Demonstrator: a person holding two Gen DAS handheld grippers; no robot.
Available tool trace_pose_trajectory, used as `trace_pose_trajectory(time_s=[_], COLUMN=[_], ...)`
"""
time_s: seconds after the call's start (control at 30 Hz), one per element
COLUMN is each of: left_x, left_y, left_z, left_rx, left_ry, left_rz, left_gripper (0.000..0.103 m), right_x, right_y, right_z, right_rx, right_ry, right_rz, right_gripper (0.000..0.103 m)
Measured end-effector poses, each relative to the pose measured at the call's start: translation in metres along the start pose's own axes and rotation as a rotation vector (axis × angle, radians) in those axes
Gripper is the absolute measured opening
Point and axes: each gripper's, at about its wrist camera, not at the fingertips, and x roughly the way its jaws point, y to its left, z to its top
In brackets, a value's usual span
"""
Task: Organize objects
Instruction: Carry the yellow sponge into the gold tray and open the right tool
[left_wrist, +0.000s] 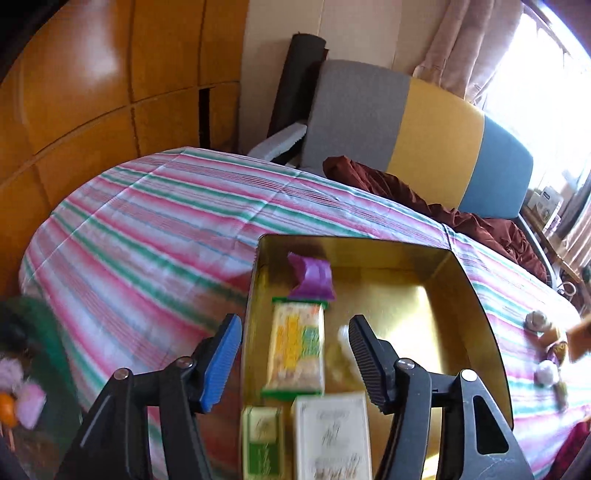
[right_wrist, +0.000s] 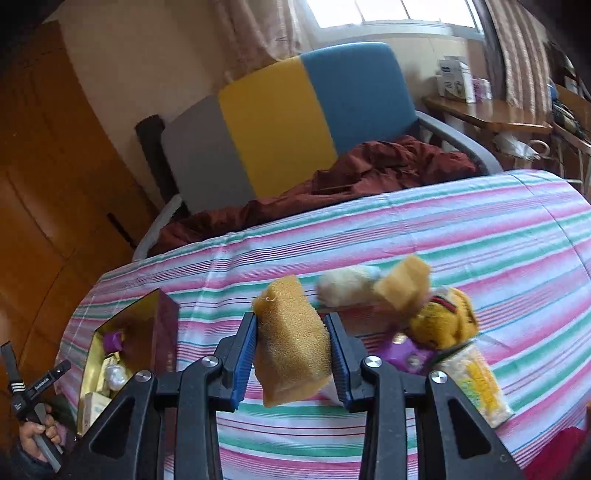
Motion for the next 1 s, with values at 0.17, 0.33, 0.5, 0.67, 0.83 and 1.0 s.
trace_pose_trajectory(time_s=[0.17, 0.33, 0.5, 0.67, 0.83, 1.0], left_x=[-0.026, -0.044, -0.051, -0.049, -0.044, -0.042], left_y=[0.008, 0.021, 0.029, 0.043, 0.051, 0.052], left_z=[-0.022, -0.037, -0.045, -0.05, -0.052, -0.055], left_rx=[-0.005, -0.035, -0.026, -0.061, -0.089, -0.095], left_ry=[-0.029, -0.051, -0.086, -0.084, -0.069, -0.058], left_rz=[0.015, 0.025, 0.065, 0.069, 0.052, 0.04], left_gripper=[0.063, 0.065, 0.067, 0.069, 0.069, 0.069], right_x=[0.032, 0.085, 0.14, 0.19, 0.224, 0.225], right_y=[0.095, 0.186, 0.248, 0.277, 0.289, 0.303], right_z=[-0.002, -0.018, -0.036, -0.044, -0.053, -0.063], right_rx=[-0.124, -0.247, -0.294, -0.276, -0.175, -0.132], right_ry=[0.091, 0.219, 0.306, 0.337, 0.406, 0.482], right_rz=[0.126, 0.162, 0.116, -0.01, 0.018, 0.252], right_gripper=[0.037, 0.037, 0.037, 0.037, 0.04, 0.079])
